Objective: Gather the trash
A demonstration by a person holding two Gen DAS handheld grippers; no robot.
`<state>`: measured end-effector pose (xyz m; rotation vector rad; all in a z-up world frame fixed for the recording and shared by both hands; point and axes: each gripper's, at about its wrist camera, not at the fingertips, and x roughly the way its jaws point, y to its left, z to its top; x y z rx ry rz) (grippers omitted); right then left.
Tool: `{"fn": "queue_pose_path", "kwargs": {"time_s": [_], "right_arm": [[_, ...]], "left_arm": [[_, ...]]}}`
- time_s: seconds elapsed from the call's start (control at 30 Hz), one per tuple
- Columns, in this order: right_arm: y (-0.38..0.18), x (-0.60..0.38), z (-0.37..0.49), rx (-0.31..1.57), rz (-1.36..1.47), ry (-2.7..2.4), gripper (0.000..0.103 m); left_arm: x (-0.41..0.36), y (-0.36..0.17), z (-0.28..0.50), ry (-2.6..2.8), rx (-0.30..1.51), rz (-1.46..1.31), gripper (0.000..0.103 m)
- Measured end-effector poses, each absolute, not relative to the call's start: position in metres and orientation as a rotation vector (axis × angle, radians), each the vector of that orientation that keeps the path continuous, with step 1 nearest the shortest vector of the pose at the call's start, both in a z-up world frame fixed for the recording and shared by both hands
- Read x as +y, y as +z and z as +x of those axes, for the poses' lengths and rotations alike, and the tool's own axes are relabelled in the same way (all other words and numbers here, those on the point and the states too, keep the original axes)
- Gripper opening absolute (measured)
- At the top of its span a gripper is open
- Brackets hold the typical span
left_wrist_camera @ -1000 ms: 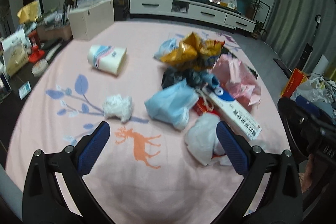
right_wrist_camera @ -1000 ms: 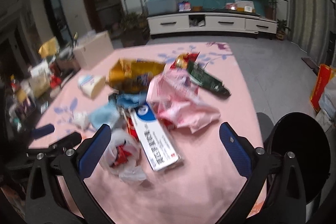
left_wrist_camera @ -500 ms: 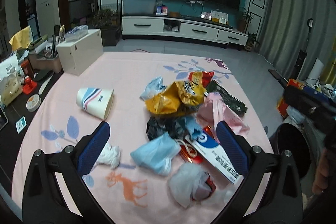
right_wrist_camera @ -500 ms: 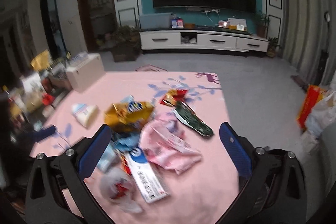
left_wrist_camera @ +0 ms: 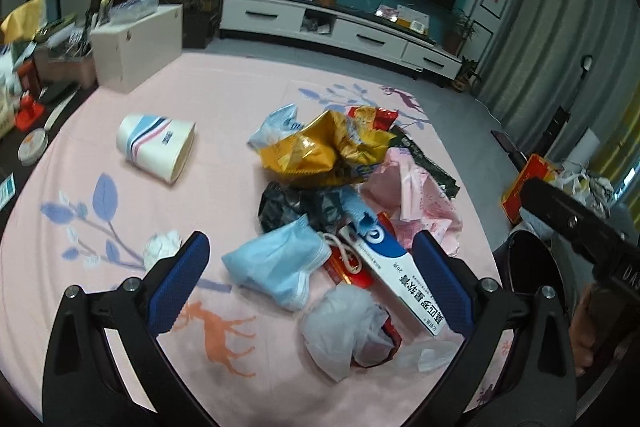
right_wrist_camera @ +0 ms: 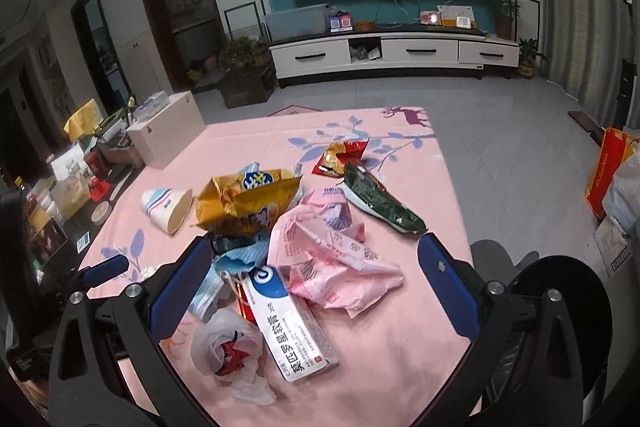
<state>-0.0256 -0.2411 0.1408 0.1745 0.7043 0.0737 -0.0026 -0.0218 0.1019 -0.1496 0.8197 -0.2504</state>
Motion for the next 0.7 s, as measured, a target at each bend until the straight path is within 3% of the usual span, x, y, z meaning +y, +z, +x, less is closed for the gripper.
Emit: {"fn": "queue_pose_path", "kwargs": {"time_s": [0.7], "right_arm": [[0.136,-0.261,-0.034,0.668,0.315,0.038,0.097]], "left_arm": [[-0.021,0.112,-0.020,-0.224,0.793,-0.103,0.100]]}}
